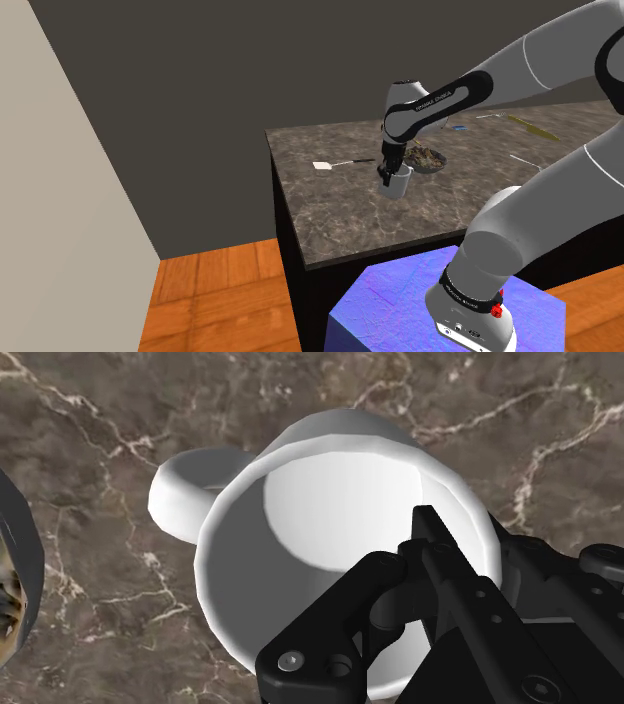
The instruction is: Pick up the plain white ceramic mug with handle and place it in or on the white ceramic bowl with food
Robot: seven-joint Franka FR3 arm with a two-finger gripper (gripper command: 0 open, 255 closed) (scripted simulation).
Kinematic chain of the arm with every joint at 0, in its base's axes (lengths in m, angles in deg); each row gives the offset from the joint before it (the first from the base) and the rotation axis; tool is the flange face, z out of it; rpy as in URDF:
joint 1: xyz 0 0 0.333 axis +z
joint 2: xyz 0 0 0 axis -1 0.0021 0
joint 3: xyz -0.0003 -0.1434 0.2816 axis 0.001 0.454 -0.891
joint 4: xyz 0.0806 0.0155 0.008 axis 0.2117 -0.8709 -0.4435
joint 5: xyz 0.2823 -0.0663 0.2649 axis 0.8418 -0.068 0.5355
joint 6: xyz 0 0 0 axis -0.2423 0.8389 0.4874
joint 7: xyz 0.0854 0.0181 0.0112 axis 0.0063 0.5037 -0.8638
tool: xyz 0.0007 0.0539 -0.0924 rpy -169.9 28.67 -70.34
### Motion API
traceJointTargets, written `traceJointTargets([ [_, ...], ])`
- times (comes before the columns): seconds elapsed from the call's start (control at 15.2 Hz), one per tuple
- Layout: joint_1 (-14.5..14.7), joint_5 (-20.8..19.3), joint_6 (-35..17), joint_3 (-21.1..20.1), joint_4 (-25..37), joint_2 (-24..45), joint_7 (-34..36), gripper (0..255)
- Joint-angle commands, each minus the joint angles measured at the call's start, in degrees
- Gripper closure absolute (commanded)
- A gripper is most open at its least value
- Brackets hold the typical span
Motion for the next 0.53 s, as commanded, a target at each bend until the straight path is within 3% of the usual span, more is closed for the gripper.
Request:
traceJointTargets([
  [0.0,-0.1,0.0,1.5,-0.3,0.5,-1.1,0.1,255],
  [0.46,-0.2,0.2,8.1,-1.3,3.6,-4.6,0.2,255],
])
